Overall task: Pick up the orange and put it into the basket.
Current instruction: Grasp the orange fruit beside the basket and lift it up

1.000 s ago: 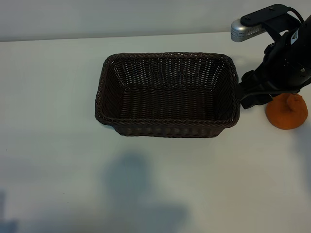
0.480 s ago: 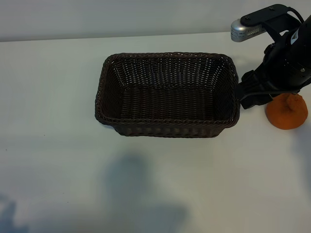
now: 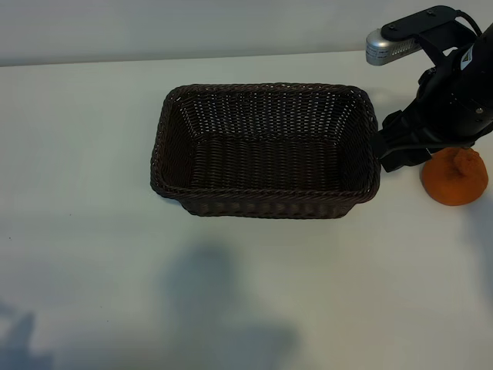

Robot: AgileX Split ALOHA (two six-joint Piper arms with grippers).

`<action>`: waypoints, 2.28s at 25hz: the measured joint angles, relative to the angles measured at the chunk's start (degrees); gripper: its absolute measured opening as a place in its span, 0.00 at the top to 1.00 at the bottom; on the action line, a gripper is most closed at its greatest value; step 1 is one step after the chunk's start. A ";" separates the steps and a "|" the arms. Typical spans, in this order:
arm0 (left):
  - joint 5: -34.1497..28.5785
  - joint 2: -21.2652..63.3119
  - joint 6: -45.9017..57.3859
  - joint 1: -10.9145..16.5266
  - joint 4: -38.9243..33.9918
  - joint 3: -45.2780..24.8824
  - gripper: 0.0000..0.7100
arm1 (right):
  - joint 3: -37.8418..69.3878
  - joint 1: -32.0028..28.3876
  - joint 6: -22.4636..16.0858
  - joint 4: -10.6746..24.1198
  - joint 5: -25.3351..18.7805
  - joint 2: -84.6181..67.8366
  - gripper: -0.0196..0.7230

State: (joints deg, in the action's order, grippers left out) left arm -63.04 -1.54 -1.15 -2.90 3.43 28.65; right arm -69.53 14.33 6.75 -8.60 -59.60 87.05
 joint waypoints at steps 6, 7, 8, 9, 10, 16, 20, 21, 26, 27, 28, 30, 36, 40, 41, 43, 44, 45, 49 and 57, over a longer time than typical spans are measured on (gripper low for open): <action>0.32 0.00 -0.04 0.00 0.15 0.00 0.16 | 0.00 0.00 -0.06 0.00 -0.06 0.00 0.21; 0.32 0.00 -0.04 0.00 0.21 0.00 0.16 | 0.00 0.00 -0.06 0.00 -0.06 0.00 0.21; 0.32 0.00 -0.04 0.00 0.21 0.00 0.16 | 0.00 0.00 -0.06 0.00 -0.06 0.00 0.21; 0.32 0.00 -0.04 0.00 0.21 0.00 0.16 | 0.00 0.00 -0.06 0.00 -0.06 0.00 0.21; 0.32 0.00 -0.04 0.00 0.21 0.00 0.16 | 0.00 0.00 -0.06 0.00 -0.06 0.00 0.21; 0.36 1.00 -0.04 0.00 0.27 0.00 0.16 | 0.00 0.00 -1.97 -0.28 1.72 0.00 0.21; 0.37 2.02 -0.16 1.24 0.34 0.00 0.16 | 0.00 0.00 -7.46 3.62 3.43 0.19 0.21; 0.37 2.03 -0.16 1.91 0.34 0.00 0.16 | 0.00 0.00 -8.94 5.17 3.80 0.41 0.21; 0.37 2.03 -0.34 3.31 0.45 0.00 0.16 | 0.00 -0.60 -14.73 12.03 4.56 2.45 0.21; 0.37 2.03 -0.34 3.51 0.51 0.00 0.16 | 0.00 -1.12 -15.39 12.60 4.83 2.92 0.21; 0.37 2.03 -0.34 3.64 0.57 0.00 0.16 | 0.00 -1.98 -15.85 12.86 5.21 3.29 0.21; 0.37 2.03 -0.34 3.77 0.57 0.00 0.16 | 0.00 -4.24 -16.30 13.03 5.90 4.15 0.21; 0.37 2.03 -0.34 3.92 0.57 0.00 0.16 | 0.00 -10.27 -16.33 12.91 8.20 7.64 0.21; 0.42 2.03 -0.29 4.93 0.57 0.00 0.16 | 0.00 -11.31 -16.33 12.86 10.21 10.00 0.21; 0.42 2.03 -0.29 4.93 0.57 0.00 0.16 | 0.00 -11.28 -16.37 12.80 10.82 10.72 0.21; 0.42 2.03 -0.29 4.97 0.57 0.00 0.16 | 0.00 -11.28 -16.68 12.73 11.76 12.43 0.21; 0.42 2.03 -0.29 4.97 0.57 0.00 0.16 | 0.00 -11.28 -16.90 12.73 12.21 13.49 0.21; 0.42 2.03 -0.29 4.97 0.57 0.00 0.16 | 0.00 -11.28 -17.35 12.73 12.59 14.60 0.21; 0.42 2.03 -0.29 4.97 0.61 0.00 0.16 | 0.00 -12.39 -19.02 12.78 14.31 18.71 0.21; 0.42 2.03 -0.29 4.97 0.62 0.00 0.16 | -0.02 -15.59 -19.41 12.78 16.53 22.29 0.21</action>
State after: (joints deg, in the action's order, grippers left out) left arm -62.62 0.49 -1.44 2.08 4.05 28.65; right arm -69.55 -1.26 -12.66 4.17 -43.08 109.34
